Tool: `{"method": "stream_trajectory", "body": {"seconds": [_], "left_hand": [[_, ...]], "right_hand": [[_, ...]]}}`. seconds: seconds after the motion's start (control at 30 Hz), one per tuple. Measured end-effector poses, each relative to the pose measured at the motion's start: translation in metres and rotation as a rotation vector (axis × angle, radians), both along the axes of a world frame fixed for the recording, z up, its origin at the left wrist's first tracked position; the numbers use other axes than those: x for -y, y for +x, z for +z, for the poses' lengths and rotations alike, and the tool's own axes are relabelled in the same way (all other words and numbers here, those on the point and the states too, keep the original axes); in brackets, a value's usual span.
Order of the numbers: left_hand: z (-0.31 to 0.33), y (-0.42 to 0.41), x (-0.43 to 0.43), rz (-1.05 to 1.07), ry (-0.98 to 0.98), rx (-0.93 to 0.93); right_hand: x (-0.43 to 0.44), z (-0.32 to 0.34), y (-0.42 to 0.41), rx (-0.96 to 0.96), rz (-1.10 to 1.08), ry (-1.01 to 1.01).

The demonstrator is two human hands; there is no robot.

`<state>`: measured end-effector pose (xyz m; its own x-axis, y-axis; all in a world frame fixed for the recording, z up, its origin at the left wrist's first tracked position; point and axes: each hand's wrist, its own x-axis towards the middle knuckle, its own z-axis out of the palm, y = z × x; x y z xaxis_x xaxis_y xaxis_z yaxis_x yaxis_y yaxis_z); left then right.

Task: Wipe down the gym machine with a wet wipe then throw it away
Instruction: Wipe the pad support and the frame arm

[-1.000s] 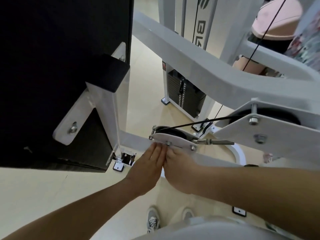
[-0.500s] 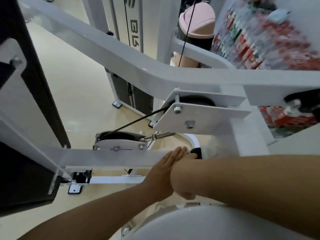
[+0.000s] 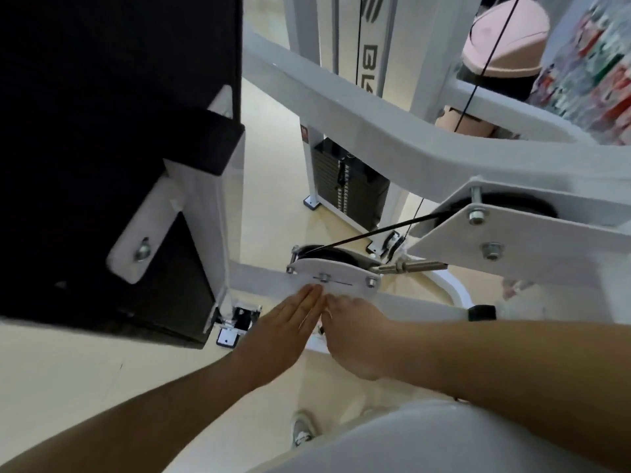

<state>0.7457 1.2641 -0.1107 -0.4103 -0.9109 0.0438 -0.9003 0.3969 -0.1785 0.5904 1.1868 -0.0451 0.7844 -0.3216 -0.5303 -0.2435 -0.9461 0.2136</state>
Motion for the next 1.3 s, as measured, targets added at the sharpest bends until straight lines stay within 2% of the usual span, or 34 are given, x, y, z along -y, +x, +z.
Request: {"method": "stream_trajectory", "body": {"seconds": [0.07, 0.17, 0.23, 0.27, 0.3, 0.37, 0.4, 0.47, 0.5, 0.57, 0.7, 0.77, 0.87, 0.97, 1.07, 1.17, 1.23, 1.3], "left_hand": [[0.004, 0.013, -0.001, 0.101, 0.031, -0.087], [0.011, 0.018, 0.008, 0.278, 0.082, -0.332], [0.022, 0.014, 0.016, 0.342, 0.097, -0.307], [0.027, 0.014, 0.021, 0.386, 0.091, -0.262], [0.034, 0.013, 0.025, 0.444, 0.152, -0.291], [0.037, 0.015, 0.037, 0.528, 0.162, -0.366], [0.037, 0.015, 0.044, 0.511, 0.173, -0.346], [0.032, 0.014, 0.055, 0.509, 0.123, -0.298], [0.028, 0.01, 0.058, 0.539, 0.144, -0.345], [0.032, -0.003, 0.06, 0.622, 0.068, -0.483], [0.039, -0.02, 0.058, 0.891, 0.067, -0.845], [0.045, -0.021, 0.057, 0.922, 0.075, -0.987], [0.057, -0.023, 0.05, 0.82, 0.022, -1.066], [0.052, -0.024, 0.05, 0.557, -0.091, -0.962], [0.037, -0.026, 0.057, 0.299, -0.134, -0.653], [0.023, -0.026, 0.064, 0.059, -0.191, -0.335], [0.018, -0.027, 0.06, -0.034, -0.185, -0.229], [0.015, -0.029, 0.054, -0.026, -0.119, -0.2]], "right_hand": [[0.006, -0.008, 0.004, 0.071, 0.082, -0.085], [0.026, -0.014, 0.006, 0.204, 0.165, -0.144], [0.034, -0.009, 0.005, 0.347, 0.159, -0.164], [0.034, -0.01, 0.002, 0.363, 0.131, -0.153], [0.031, -0.012, 0.0, 0.353, 0.11, -0.138], [0.023, -0.016, -0.005, 0.328, -0.022, -0.064], [0.021, -0.018, -0.006, 0.338, -0.096, -0.051], [0.021, -0.022, -0.006, 0.395, -0.19, 0.017], [0.022, -0.023, -0.005, 0.441, -0.26, 0.089], [0.024, -0.015, 0.002, 0.508, -0.439, 0.302], [0.026, 0.001, 0.021, 0.603, -0.816, 0.823], [0.027, 0.008, 0.023, 0.644, -0.844, 0.818], [0.025, 0.019, 0.017, 0.678, -0.801, 0.588], [0.025, 0.037, 0.006, 0.583, -0.7, 0.486], [0.032, 0.04, -0.006, 0.428, -0.584, 0.37], [0.029, 0.029, -0.007, 0.339, -0.608, 0.361], [0.024, 0.023, -0.006, 0.271, -0.629, 0.341], [0.021, 0.023, -0.008, 0.182, -0.572, 0.303]]}}
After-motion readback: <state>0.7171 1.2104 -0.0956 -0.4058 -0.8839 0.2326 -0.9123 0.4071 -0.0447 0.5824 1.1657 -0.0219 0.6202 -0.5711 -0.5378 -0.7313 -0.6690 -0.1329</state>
